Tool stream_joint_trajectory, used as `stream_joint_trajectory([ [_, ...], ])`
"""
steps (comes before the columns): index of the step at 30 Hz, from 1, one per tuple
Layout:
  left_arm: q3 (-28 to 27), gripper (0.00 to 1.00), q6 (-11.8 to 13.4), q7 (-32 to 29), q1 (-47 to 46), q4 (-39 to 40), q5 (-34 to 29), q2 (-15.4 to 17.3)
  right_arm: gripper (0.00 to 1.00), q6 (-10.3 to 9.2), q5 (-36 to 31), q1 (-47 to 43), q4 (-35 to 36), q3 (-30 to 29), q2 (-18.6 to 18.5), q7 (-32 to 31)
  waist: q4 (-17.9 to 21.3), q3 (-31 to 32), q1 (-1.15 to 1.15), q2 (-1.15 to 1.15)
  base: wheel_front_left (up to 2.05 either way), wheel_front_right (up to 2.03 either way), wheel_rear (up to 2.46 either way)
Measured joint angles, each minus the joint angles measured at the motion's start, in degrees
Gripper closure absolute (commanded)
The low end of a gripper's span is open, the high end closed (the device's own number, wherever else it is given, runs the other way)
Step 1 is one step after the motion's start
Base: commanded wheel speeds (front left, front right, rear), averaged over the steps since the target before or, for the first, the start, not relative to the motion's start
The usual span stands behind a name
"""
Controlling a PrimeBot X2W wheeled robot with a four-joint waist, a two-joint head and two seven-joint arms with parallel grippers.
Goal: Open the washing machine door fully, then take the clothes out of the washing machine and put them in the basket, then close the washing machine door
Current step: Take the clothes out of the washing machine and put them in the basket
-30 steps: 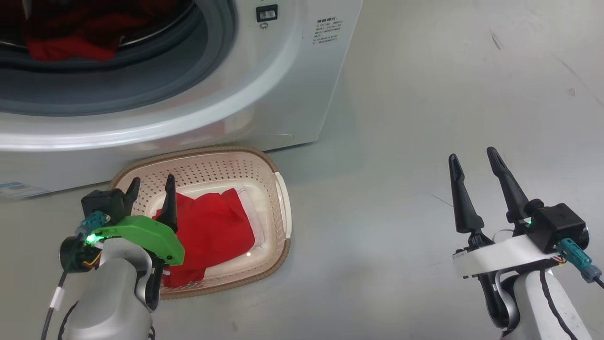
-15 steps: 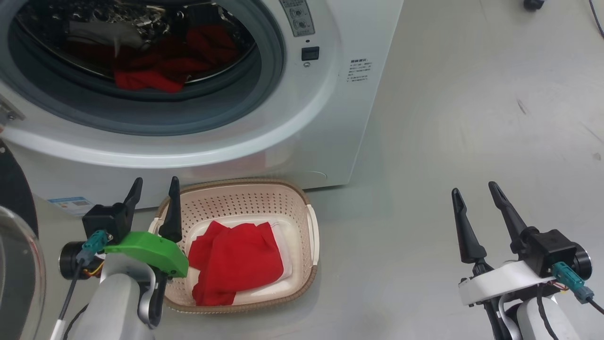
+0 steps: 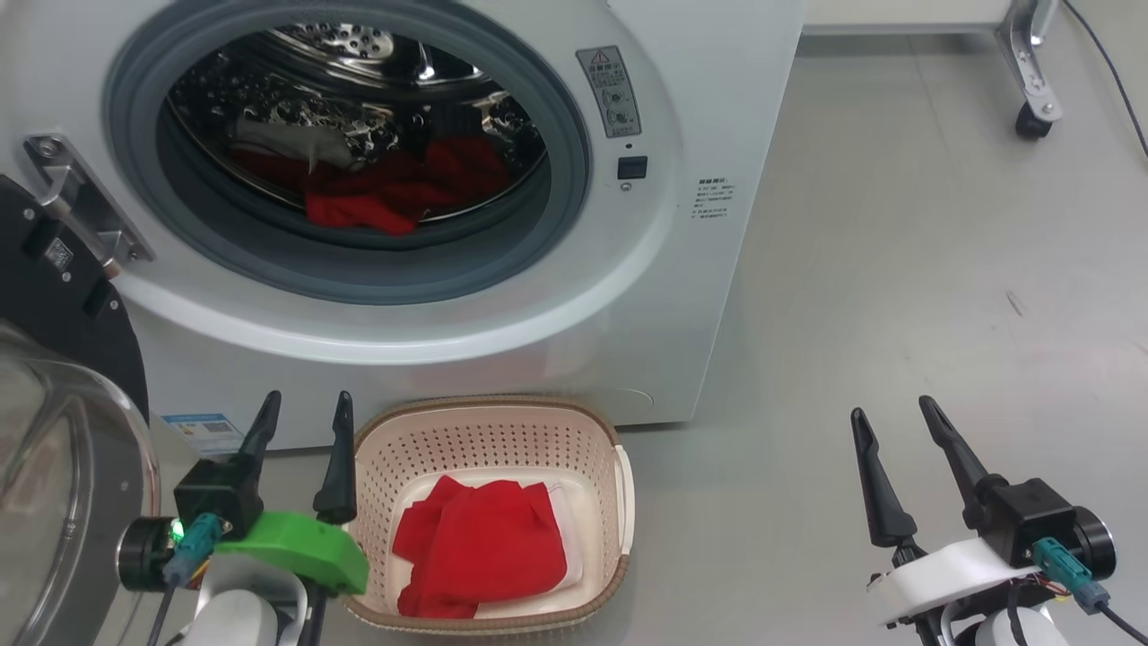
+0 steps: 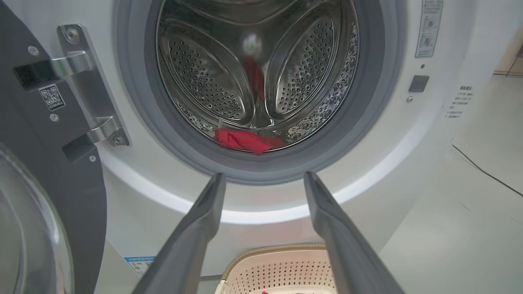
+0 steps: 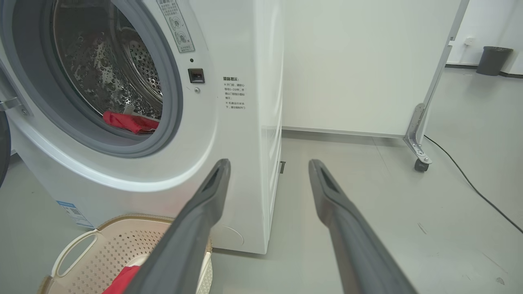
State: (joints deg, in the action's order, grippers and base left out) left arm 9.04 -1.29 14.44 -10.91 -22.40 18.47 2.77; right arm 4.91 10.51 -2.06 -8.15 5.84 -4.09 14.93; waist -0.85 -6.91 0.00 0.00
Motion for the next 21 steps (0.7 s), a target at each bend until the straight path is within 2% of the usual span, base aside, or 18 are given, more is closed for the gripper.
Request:
stream_joint_trajectory([
  [21,0.7,0.00,1.2,0.0,10.8,7.6,-0.4,0.1,0.00,-1.05,-0.2,-4.7,0.1,0.3,0.3,0.0,-0.9,5.8,0.00,0.00,0.00,0.00,0.00],
])
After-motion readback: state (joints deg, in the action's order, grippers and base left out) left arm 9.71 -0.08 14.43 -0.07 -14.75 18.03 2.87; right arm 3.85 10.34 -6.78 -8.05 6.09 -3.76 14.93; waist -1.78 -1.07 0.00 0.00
